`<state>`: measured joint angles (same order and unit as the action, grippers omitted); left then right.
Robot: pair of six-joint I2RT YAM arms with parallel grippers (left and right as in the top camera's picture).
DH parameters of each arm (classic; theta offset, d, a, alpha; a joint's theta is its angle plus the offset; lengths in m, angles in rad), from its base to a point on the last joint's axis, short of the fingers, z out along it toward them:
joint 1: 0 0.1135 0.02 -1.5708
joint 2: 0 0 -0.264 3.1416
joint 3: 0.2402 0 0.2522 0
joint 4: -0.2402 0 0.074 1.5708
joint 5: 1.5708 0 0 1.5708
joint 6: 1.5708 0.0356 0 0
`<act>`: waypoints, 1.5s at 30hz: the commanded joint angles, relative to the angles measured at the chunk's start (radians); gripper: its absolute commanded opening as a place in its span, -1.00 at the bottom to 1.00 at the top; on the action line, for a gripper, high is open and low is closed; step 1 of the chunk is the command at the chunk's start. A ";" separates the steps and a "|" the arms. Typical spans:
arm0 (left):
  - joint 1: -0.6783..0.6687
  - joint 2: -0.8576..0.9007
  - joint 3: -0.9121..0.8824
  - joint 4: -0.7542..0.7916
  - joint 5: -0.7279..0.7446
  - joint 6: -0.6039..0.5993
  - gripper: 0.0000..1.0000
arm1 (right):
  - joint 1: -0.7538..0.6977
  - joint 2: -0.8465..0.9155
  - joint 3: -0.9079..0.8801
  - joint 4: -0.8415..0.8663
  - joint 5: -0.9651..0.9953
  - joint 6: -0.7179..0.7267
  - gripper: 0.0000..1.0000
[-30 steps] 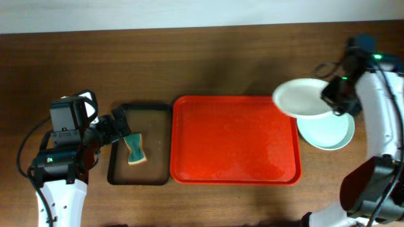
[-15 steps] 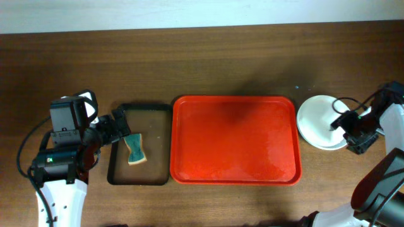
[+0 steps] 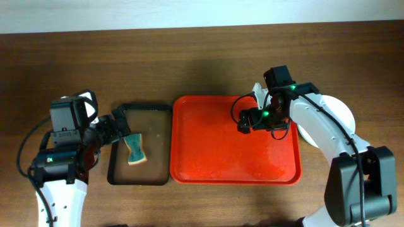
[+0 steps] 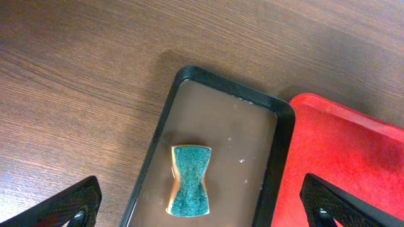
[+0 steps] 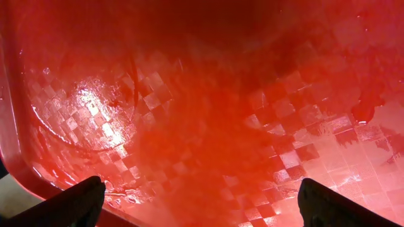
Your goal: Clean dirty plates on tray and stack at the side
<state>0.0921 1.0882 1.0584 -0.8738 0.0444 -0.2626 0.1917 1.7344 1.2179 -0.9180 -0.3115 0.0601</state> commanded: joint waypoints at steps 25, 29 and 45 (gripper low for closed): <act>0.002 -0.003 0.012 0.001 -0.008 -0.010 0.98 | 0.005 -0.791 -0.004 -0.001 0.013 -0.004 0.97; 0.002 -0.003 0.012 0.001 -0.008 -0.010 0.98 | 0.005 -0.983 -0.004 -0.016 0.013 -0.004 0.97; 0.002 -0.003 0.012 0.001 -0.008 -0.010 0.98 | 0.003 -1.730 -0.611 0.470 0.073 -0.004 0.97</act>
<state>0.0921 1.0885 1.0588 -0.8738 0.0441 -0.2626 0.1917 0.0059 0.7280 -0.6910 -0.2806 0.0528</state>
